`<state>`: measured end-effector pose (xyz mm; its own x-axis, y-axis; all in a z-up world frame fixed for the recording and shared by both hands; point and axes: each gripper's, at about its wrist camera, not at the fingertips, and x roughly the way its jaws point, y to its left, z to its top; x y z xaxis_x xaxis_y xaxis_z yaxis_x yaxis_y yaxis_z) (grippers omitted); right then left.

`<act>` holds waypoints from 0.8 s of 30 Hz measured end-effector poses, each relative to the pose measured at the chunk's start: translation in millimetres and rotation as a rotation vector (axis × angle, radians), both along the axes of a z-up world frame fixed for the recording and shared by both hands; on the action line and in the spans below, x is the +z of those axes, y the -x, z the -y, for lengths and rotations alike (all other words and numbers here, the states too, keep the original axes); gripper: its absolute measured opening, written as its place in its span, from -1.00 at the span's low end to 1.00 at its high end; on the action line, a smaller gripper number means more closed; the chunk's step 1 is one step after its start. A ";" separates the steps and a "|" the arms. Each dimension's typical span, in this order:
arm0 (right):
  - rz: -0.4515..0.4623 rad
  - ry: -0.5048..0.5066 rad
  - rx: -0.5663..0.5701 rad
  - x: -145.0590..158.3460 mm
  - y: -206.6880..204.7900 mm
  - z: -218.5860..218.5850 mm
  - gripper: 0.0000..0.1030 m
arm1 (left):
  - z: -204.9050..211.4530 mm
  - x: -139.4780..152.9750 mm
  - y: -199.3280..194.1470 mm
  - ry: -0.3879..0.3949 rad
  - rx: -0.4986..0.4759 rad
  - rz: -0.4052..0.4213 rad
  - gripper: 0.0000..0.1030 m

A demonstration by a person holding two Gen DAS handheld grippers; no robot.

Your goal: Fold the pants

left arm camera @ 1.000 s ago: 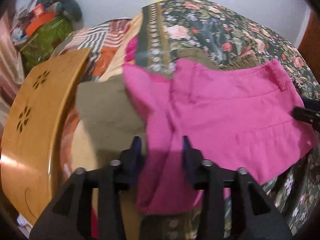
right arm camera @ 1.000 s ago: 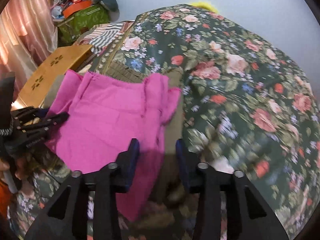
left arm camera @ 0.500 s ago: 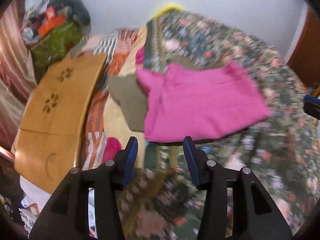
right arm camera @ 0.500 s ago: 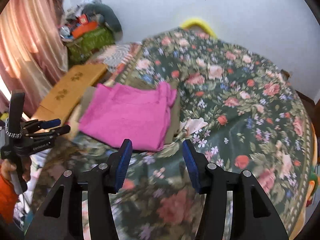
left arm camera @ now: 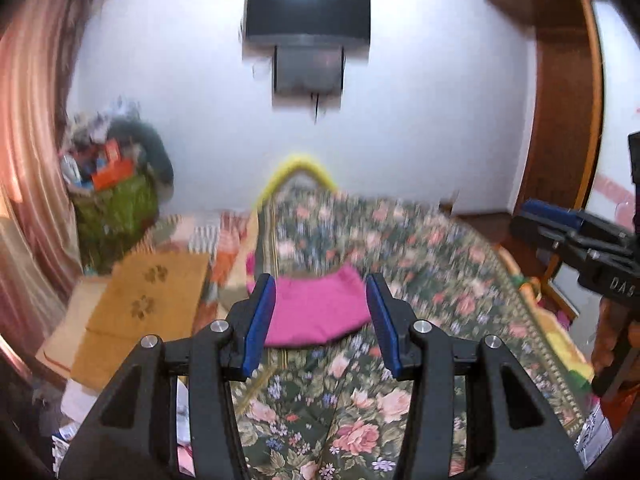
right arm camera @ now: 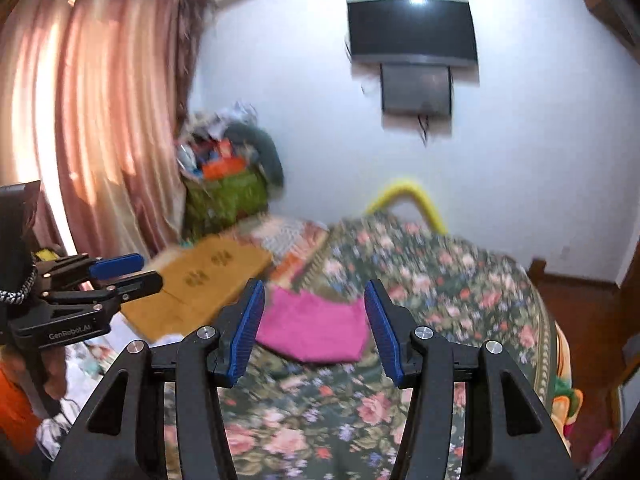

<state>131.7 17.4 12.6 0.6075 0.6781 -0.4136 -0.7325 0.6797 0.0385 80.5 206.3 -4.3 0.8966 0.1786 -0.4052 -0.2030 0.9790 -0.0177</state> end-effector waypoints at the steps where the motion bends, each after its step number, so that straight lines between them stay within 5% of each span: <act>1: 0.007 -0.019 0.006 3.6 8.9 3.1 -0.07 | 2.9 6.7 11.0 -0.001 0.001 0.026 -0.08; 11: 0.099 -0.150 0.025 17.1 91.7 30.9 -0.07 | 36.7 34.2 112.1 -0.013 0.004 0.205 -0.07; 16: 0.121 -0.188 0.012 15.8 110.0 41.0 -0.02 | 42.5 35.0 140.9 -0.014 0.028 0.255 0.18; 18: 0.112 -0.197 0.009 13.9 112.5 43.0 0.34 | 45.6 34.2 148.8 -0.019 0.036 0.270 0.33; 24: 0.168 -0.178 -0.033 15.6 126.8 44.4 0.92 | 53.3 34.6 161.7 -0.044 0.064 0.299 0.97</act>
<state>5.0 -27.0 28.3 0.6806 0.7101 -0.1804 -0.7164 0.6966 0.0392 -81.3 153.1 30.3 0.9611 0.2505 -0.1160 -0.2569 0.9655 -0.0433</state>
